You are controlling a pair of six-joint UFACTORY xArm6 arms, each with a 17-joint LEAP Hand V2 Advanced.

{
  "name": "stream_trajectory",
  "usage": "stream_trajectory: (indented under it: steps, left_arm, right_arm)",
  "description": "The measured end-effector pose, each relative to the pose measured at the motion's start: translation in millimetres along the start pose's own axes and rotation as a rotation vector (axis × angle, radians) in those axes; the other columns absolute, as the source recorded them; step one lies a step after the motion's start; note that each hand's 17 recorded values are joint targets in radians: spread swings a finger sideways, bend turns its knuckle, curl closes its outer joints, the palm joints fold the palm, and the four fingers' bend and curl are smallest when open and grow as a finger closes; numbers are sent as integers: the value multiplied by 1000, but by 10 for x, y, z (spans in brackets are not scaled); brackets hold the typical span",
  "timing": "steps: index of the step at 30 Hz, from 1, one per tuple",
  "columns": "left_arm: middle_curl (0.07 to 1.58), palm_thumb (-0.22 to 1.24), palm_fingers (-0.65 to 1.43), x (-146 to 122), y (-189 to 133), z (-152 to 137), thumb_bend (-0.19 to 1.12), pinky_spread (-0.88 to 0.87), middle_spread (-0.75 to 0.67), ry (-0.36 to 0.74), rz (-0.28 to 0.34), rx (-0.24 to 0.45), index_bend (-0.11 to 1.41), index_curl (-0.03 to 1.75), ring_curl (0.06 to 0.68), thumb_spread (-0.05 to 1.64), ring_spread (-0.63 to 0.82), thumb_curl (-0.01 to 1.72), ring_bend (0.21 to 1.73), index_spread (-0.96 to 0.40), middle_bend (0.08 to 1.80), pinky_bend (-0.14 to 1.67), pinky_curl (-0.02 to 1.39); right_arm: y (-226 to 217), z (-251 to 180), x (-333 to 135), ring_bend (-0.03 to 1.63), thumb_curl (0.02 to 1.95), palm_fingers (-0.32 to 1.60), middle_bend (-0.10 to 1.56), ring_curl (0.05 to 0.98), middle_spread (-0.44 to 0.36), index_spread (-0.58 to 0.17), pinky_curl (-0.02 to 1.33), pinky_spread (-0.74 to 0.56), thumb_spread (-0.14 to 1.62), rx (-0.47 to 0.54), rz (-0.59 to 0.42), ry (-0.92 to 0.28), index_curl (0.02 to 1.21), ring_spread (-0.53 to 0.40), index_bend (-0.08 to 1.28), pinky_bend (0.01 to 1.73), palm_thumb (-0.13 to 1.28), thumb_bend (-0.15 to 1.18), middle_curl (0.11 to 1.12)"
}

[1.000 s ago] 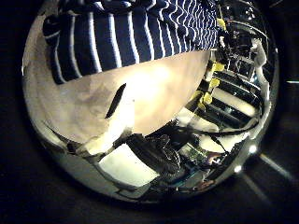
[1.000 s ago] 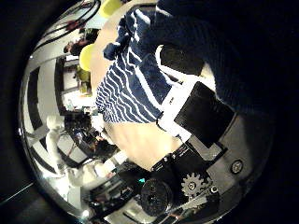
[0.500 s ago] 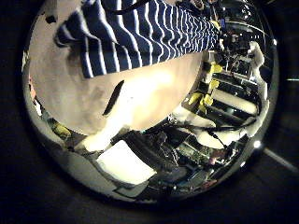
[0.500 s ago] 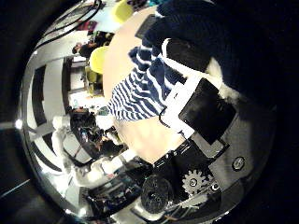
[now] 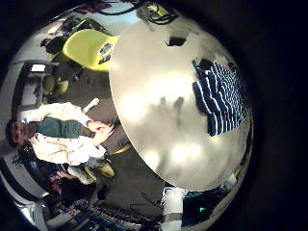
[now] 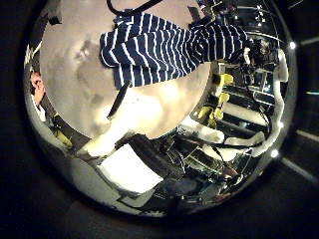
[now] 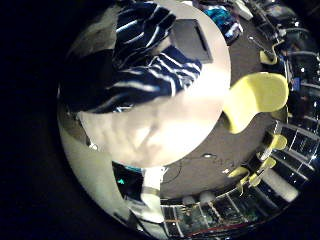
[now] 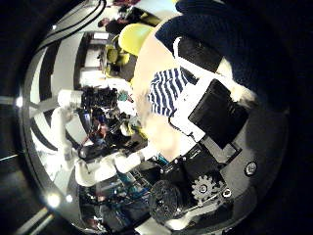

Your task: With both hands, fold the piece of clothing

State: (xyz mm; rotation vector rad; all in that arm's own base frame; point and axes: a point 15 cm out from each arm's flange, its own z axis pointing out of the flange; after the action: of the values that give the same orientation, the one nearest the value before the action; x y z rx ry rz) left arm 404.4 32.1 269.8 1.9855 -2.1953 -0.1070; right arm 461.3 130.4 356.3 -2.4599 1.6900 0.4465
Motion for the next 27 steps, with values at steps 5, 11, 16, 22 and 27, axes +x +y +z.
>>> stream_trajectory:
  steps: [5,11,16,22,27]
  left_arm:
    - [390,464,288,-205,96,-52,-18,90,8,22,-60,20,187,395,238,1175,6,343,710,-99,190,343,396]
    - [392,485,302,-530,283,-102,-11,88,3,35,-141,42,186,403,234,1190,5,347,699,-101,197,347,394]
    - [393,522,311,-701,445,-109,-7,72,0,41,-165,50,183,407,233,1200,5,356,697,-96,192,345,390]
    - [397,569,316,-778,645,-38,-9,67,-2,46,-184,45,183,409,231,1204,5,370,699,-95,195,348,390]
    - [398,578,318,-745,701,8,-14,65,-2,48,-185,36,186,413,229,1205,5,378,698,-95,192,346,388]
  right_arm:
    - [-178,376,-1012,1407,745,1158,1351,643,-117,-260,968,-215,1179,-68,-125,31,761,-195,1078,1169,1064,13,675]
    - [-464,1163,-1516,1407,761,1158,1353,642,-117,-258,980,-216,1164,-128,-174,61,758,-194,1081,1161,1032,-20,669]
    - [-688,1616,-1454,1399,718,1066,1285,620,-121,-281,922,-264,1158,-134,-160,72,722,-202,896,1129,912,-33,640]
    - [-747,1610,-1268,1339,659,359,1005,591,-144,-318,858,-344,1142,-130,-152,67,623,-225,358,1159,780,-36,573]
    - [-692,1449,-1141,1063,600,-113,548,450,-64,-395,791,-12,1113,-136,-204,54,465,-21,227,1076,700,-37,398]
